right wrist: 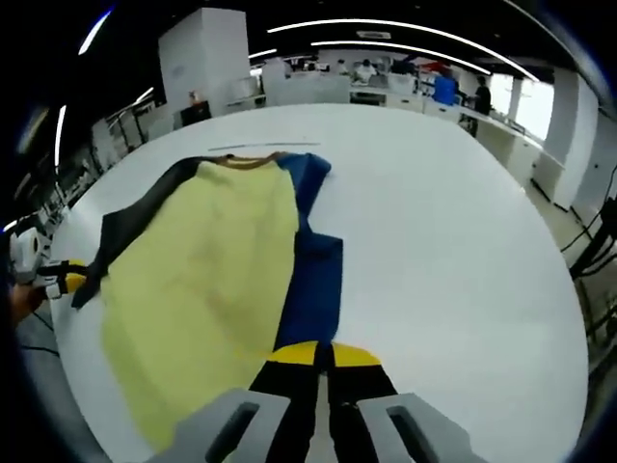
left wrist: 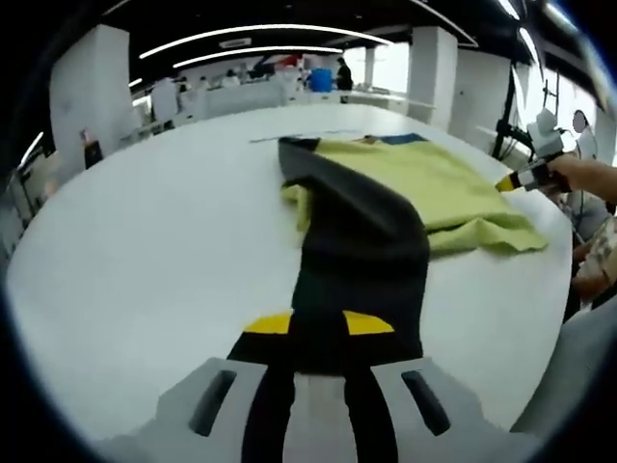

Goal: Fold the garment on the visible template until the final outline fits inside the template.

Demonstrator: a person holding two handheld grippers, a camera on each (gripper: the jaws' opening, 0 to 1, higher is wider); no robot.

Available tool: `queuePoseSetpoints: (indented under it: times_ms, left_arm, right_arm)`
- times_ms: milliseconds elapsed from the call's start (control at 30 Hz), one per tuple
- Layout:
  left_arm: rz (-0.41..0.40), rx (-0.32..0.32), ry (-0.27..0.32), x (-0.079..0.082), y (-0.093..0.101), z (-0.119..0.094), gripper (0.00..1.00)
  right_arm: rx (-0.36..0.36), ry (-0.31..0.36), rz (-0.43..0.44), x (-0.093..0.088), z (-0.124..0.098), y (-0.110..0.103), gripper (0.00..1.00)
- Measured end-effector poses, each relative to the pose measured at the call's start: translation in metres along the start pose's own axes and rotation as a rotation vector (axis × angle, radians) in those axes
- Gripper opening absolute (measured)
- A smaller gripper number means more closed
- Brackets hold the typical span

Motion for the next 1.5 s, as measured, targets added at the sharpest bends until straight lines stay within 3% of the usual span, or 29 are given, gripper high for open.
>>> queuePoseSetpoints:
  times_ms: [33, 333, 633, 767, 867, 1133, 1300, 1500]
  left_arm:
    - [-0.007, -0.006, -0.003, 0.000, 0.001, 0.000, 0.01]
    - [-0.022, -0.015, -0.001, 0.001, 0.001, -0.005, 0.00]
    - [-0.039, 0.023, 0.098, 0.034, -0.020, -0.034, 0.00]
    - [-0.023, 0.062, 0.123, 0.051, -0.041, -0.047, 0.00]
    - [-0.067, 0.077, 0.153, 0.061, -0.057, -0.053, 0.00]
    - [-0.117, 0.123, 0.164, 0.072, -0.098, -0.058, 0.00]
    - [-0.105, 0.174, 0.135, 0.074, -0.129, -0.053, 0.00]
    - [-0.076, 0.219, 0.096, 0.076, -0.158, -0.046, 0.00]
  right_arm:
    - [0.002, 0.000, 0.001, 0.000, 0.000, 0.000, 0.00]
    - [0.018, 0.042, 0.008, 0.010, -0.016, 0.005, 0.00]
    - [0.012, 0.075, -0.042, 0.026, -0.039, 0.021, 0.00]
    - [-0.012, 0.072, -0.091, 0.032, -0.045, 0.033, 0.00]
    - [-0.011, 0.065, -0.081, 0.032, -0.049, 0.041, 0.00]
    - [-0.061, 0.036, -0.102, 0.031, -0.055, 0.067, 0.00]
    - [-0.097, 0.014, -0.112, 0.030, -0.056, 0.088, 0.00]
    - [-0.128, -0.011, -0.062, 0.027, -0.054, 0.113, 0.00]
Point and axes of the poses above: the point that each gripper's makers call its tool centre point, and the gripper's own axes: z roughly forward along the fingers, y roughly to its right, x roughly out of its top, the point moved 2 cm from there along -z, roughly backward along the fingers, and after that the axes turned 8 degrees about -y, right-handed, at the moved point
